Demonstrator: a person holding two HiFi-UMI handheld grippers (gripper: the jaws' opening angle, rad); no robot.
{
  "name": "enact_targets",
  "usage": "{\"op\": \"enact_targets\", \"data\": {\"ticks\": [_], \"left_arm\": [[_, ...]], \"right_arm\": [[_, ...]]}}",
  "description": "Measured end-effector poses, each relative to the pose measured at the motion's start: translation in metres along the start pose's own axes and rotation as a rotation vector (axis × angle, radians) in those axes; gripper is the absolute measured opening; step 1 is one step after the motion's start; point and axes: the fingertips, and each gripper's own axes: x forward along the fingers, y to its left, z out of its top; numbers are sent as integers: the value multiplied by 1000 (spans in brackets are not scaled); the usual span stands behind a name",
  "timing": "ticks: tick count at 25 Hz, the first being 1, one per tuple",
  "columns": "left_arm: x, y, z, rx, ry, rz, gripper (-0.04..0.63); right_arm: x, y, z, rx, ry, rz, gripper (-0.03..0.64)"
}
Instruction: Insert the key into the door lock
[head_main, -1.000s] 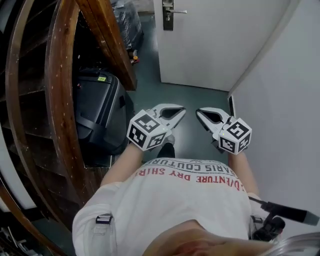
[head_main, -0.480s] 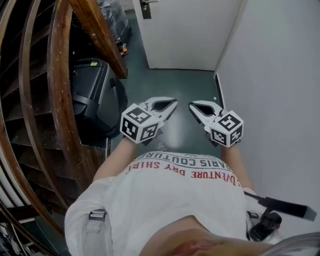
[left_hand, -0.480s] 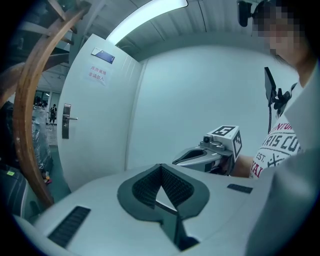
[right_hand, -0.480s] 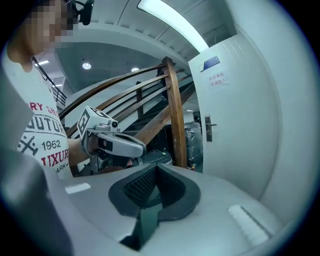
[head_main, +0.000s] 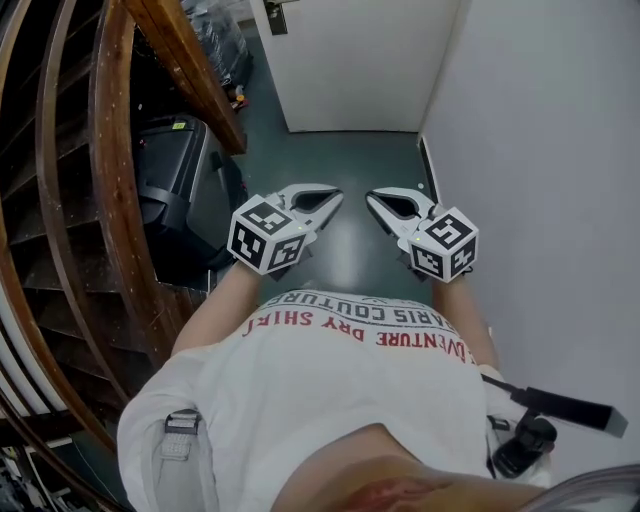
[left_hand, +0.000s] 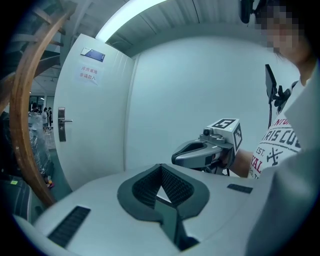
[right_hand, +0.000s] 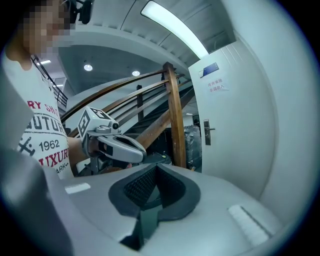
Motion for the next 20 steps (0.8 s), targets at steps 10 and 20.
{"op": "enact_targets", "data": {"ticks": [10, 20], "left_arm": [[-14, 5, 16, 12, -62, 10, 2], [-27, 12, 4, -1, -65, 23, 2]], "right_arm": [[9, 2, 6, 7, -3, 5, 2], [25, 13, 8, -12, 4, 20, 2]]}}
